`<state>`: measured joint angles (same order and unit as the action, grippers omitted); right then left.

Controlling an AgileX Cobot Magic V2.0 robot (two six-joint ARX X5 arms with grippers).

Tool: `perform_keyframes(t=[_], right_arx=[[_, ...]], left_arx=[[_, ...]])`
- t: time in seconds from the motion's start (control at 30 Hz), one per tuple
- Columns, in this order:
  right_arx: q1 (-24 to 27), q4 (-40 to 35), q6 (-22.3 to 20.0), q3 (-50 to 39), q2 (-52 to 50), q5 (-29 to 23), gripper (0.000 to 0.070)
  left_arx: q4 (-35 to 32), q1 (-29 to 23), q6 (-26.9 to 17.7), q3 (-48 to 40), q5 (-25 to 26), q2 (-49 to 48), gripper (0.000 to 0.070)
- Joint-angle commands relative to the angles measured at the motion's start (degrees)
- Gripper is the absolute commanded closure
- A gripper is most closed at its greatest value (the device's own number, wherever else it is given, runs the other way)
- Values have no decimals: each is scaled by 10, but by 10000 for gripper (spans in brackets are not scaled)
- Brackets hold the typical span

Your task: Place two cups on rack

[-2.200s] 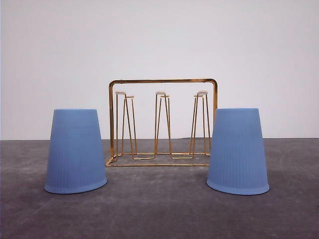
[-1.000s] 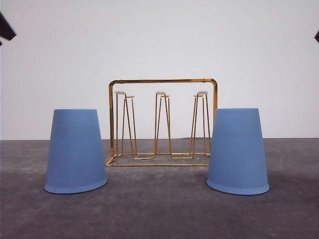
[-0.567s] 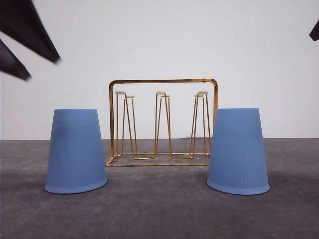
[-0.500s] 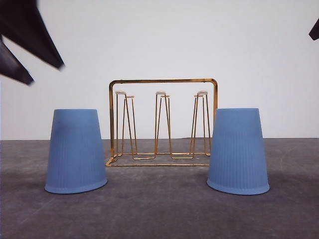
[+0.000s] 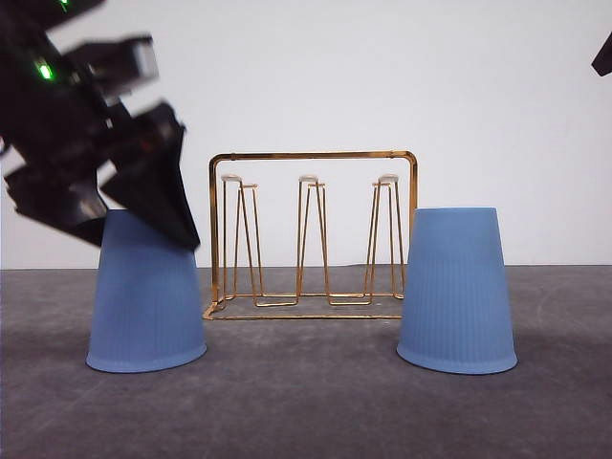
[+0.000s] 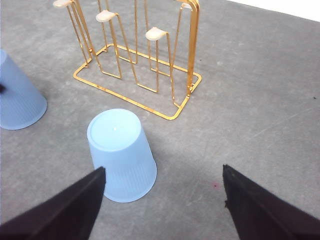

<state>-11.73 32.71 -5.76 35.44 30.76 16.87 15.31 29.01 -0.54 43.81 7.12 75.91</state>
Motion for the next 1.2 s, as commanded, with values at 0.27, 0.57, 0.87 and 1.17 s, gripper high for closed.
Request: perform_keyframes(t=[0.27,0.57,0.87,1.17], right_arx=[[-3,-5,-3,5,1,0,224],[-3,-5,-3,5,1,0,224],[-3,-5,-3,5,1,0,224],[-3,-5,-2,5,1,0,224]], left_arx=[[-17,4,2,9,2,56,198],[-8,4,24,22,2,35,394],[114,4,29,116,1,27,394],[247,3,41,268,-33,28,392]])
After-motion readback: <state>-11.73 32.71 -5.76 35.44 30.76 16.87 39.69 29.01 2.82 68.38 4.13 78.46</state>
